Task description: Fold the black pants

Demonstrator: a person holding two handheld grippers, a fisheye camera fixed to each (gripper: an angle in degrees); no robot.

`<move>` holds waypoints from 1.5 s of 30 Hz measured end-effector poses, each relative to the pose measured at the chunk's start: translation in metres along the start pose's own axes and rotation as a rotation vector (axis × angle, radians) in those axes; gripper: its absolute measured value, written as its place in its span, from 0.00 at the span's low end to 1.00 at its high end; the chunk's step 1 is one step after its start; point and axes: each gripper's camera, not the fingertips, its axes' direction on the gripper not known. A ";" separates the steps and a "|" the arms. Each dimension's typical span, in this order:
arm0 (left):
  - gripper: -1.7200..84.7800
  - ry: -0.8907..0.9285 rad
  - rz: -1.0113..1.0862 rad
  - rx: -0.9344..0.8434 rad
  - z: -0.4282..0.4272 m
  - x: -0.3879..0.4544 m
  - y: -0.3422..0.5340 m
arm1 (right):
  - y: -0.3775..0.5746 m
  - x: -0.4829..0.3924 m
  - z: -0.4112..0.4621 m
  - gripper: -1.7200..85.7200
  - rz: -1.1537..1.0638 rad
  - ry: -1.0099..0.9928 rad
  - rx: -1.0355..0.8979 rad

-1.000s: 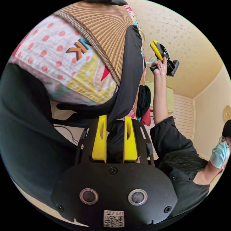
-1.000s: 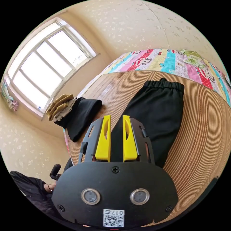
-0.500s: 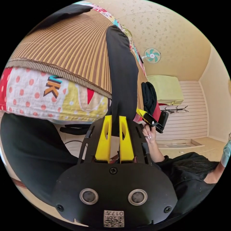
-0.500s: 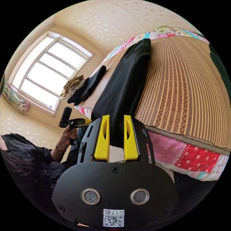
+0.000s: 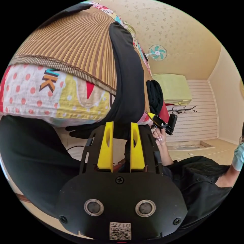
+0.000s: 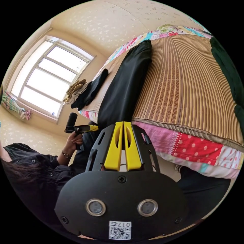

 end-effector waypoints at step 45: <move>0.06 0.299 0.996 0.580 -0.203 0.437 0.084 | -0.116 -0.319 -0.481 0.03 -0.806 -0.454 0.510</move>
